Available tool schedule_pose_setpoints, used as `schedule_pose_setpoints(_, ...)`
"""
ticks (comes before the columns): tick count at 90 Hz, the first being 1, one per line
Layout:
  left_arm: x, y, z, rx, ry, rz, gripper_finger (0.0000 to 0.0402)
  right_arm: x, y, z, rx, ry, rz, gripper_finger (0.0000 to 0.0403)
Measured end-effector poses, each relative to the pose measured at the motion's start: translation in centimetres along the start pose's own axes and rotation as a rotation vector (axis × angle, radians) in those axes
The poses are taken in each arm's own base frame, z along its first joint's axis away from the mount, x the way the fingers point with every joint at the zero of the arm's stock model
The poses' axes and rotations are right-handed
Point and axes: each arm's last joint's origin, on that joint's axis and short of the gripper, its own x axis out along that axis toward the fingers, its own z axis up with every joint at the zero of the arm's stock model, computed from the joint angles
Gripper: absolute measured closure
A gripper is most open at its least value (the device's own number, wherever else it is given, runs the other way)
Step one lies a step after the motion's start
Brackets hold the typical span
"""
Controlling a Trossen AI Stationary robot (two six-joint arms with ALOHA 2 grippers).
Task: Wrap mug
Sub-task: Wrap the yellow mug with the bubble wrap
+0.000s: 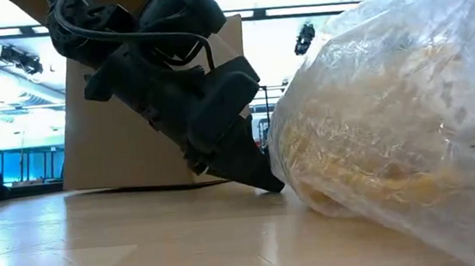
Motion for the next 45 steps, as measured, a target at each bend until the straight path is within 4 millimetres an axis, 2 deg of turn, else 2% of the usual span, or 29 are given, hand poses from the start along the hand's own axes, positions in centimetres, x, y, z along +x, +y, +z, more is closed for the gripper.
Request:
schedule_pose_setpoints(13, 0.0, 0.0, 0.0, 0.000, 0.000, -0.001, 0.0353, 3.0, 0.5, -0.4, -0.082, -0.041, -0.055, 0.0324)
schedule_pose_setpoints(21, 0.0, 0.0, 0.0, 0.000, 0.003, -0.005, 0.0353, 4.9, 0.3, -1.3, -0.110, 0.002, -0.096, 0.0386)
schedule_pose_setpoints(37, 0.0, -0.3, 0.0, 0.001, -0.002, -0.023, 0.0353, 8.4, 0.0, -3.8, -0.068, 0.071, -0.180, 0.0397)
schedule_pose_setpoints(45, -0.1, -0.4, 0.2, -0.005, -0.019, -0.041, 0.0353, 10.4, -0.3, -4.7, -0.072, 0.038, -0.252, 0.0401)
